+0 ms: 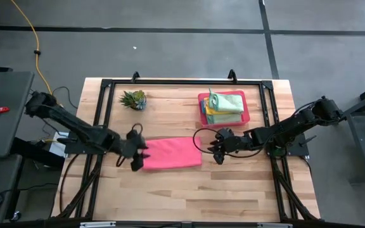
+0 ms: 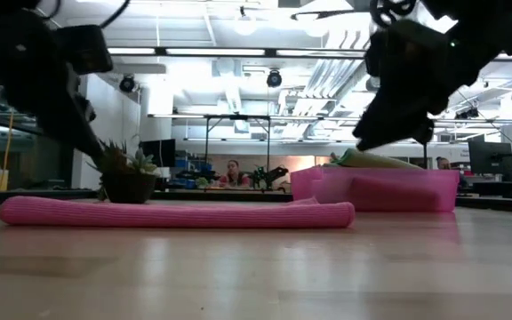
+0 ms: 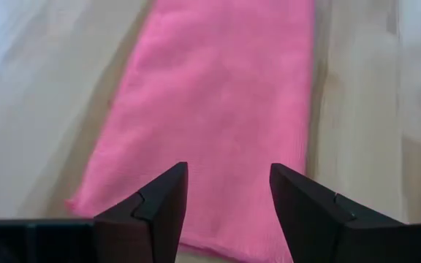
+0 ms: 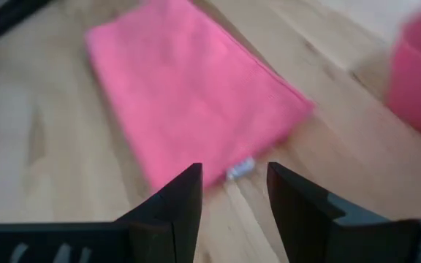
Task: Fold microfiber towels
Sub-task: Fold the pink microfiber cloth
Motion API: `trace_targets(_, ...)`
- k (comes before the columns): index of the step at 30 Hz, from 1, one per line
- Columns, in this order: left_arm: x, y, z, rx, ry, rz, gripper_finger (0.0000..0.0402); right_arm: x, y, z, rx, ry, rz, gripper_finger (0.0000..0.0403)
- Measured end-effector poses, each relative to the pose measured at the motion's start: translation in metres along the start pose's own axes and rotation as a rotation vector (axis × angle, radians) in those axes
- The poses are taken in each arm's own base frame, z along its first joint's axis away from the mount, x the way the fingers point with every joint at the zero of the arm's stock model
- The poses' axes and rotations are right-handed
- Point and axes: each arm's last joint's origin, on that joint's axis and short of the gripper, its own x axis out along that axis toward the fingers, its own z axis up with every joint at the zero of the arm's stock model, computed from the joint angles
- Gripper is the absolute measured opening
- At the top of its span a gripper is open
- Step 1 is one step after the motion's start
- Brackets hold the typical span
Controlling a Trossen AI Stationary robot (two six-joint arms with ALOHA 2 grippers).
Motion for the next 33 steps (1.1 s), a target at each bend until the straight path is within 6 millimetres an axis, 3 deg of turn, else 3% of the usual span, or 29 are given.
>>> trace_targets(5,0.011,-0.020,-0.018,0.042,-0.002,0.015,0.0174,0.004,0.007,0.003,-0.090,-0.011,0.110,0.0147)
trace_targets(10,0.030,-0.032,-0.033,0.048,0.027,0.019,0.0154,0.021,0.008,-0.006,-0.102,0.037,0.130,0.0145)
trace_targets(21,0.046,-0.039,-0.055,0.046,0.078,0.062,0.0009,0.046,0.015,-0.012,-0.088,-0.001,0.182,0.0126)
trace_targets(26,0.044,-0.040,-0.056,0.113,0.072,0.066,0.0013,0.056,0.032,-0.008,-0.213,0.044,0.238,0.0126)
trace_targets(33,0.045,-0.039,-0.055,0.154,0.076,0.069,0.0006,0.085,0.050,-0.001,-0.353,0.138,0.165,0.0126)
